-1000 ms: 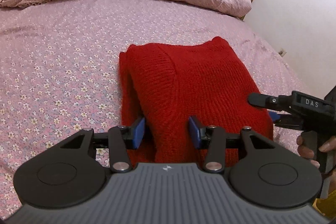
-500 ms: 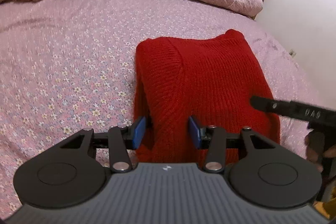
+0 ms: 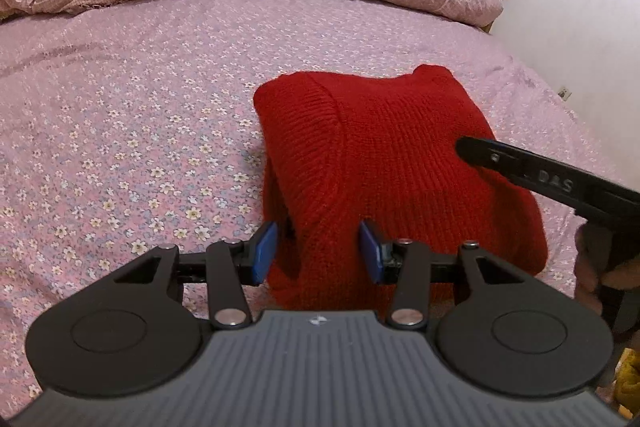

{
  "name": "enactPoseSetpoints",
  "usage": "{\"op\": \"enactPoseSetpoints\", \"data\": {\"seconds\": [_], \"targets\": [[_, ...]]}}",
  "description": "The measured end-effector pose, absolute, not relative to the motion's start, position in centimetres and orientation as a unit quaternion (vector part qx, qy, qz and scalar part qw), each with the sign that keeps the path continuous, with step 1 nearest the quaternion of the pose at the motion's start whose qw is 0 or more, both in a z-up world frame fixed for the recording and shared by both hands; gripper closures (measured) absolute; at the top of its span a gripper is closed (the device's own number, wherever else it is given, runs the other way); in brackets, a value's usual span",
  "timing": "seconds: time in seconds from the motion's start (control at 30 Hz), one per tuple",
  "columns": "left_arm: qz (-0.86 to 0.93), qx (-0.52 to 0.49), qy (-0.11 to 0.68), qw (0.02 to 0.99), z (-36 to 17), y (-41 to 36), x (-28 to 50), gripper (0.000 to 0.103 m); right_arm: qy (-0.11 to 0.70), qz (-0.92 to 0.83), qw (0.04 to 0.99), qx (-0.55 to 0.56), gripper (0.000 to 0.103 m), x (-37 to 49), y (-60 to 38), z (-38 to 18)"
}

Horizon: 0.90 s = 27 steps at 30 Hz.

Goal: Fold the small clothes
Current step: 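Open both tools and pull them back from the folded cardigan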

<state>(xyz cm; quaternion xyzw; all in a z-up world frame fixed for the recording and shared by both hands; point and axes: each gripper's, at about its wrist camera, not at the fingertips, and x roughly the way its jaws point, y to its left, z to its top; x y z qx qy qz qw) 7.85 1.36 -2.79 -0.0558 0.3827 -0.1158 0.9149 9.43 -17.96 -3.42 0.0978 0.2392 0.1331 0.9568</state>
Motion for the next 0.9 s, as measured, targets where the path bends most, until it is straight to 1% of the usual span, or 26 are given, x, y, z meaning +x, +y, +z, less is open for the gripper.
{"op": "enactPoseSetpoints", "data": {"seconds": [0.1, 0.27, 0.4, 0.43, 0.5, 0.53, 0.57, 0.7, 0.73, 0.9], "targets": [[-0.111, -0.058, 0.384, 0.915, -2.8, 1.5, 7.9, 0.052, 0.236, 0.137, 0.959, 0.082, 0.072, 10.0, -16.9, -3.3], [-0.110, -0.061, 0.384, 0.915, -2.2, 1.4, 7.6, 0.052, 0.239, 0.139, 0.956, 0.096, 0.071, 9.5, -17.1, -2.3], [-0.106, -0.071, 0.390, 0.912, -1.5, 1.3, 7.4, 0.048, 0.236, 0.144, 0.954, 0.120, 0.069, 7.9, -17.8, -1.3], [-0.104, -0.072, 0.391, 0.912, -1.3, 1.3, 7.3, 0.047, 0.236, 0.147, 0.953, 0.122, 0.067, 7.5, -17.9, -1.1], [-0.103, -0.069, 0.392, 0.912, -0.8, 1.2, 7.1, 0.041, 0.232, 0.148, 0.953, 0.125, 0.060, 6.7, -17.9, -0.7], [-0.102, -0.067, 0.392, 0.912, -0.5, 1.1, 6.9, 0.040, 0.228, 0.149, 0.954, 0.125, 0.053, 6.2, -17.9, -0.5], [-0.102, -0.064, 0.390, 0.913, -0.3, 1.0, 6.7, 0.037, 0.224, 0.149, 0.955, 0.124, 0.048, 5.7, -17.9, -0.3], [-0.102, -0.051, 0.376, 0.919, 0.9, 0.4, 5.5, 0.025, 0.208, 0.137, 0.961, 0.119, 0.040, 3.9, -17.9, 0.5], [-0.103, -0.048, 0.372, 0.921, 1.3, 0.2, 5.3, 0.024, 0.207, 0.133, 0.962, 0.119, 0.036, 3.5, -18.0, 0.7], [-0.097, -0.035, 0.363, 0.926, 2.5, -0.8, 4.4, 0.011, 0.210, 0.123, 0.963, 0.118, 0.035, 2.1, -18.3, 1.4]]}}
